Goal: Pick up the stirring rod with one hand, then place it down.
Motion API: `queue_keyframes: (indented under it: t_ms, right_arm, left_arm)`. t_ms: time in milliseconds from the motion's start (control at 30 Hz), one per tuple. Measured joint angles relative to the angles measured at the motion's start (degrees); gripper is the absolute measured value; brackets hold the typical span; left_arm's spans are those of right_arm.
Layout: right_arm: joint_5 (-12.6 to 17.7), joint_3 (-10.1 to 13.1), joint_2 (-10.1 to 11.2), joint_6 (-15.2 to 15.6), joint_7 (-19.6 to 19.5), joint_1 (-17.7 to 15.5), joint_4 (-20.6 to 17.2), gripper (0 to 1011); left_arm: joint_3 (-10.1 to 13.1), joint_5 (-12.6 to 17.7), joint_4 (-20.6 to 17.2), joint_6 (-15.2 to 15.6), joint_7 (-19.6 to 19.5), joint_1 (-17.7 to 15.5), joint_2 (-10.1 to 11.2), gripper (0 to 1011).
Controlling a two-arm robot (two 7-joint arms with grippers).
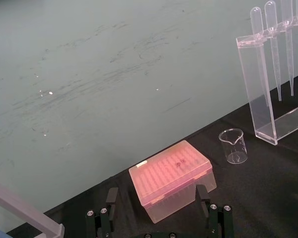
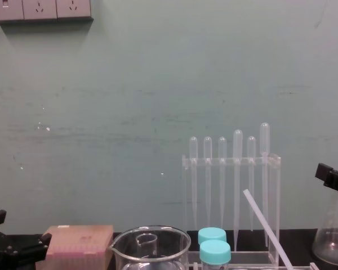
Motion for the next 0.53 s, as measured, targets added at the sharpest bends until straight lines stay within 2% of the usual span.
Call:
queue_keyframes:
  t_ms: [533]
  right_arm:
    - [-0.06, -0.14, 0.09, -0.47, 0.08, 0.22, 0.21, 1003]
  left_arm:
    - [0.00, 0.00, 0.00, 0.00, 0.00, 0.00, 0.00, 1000]
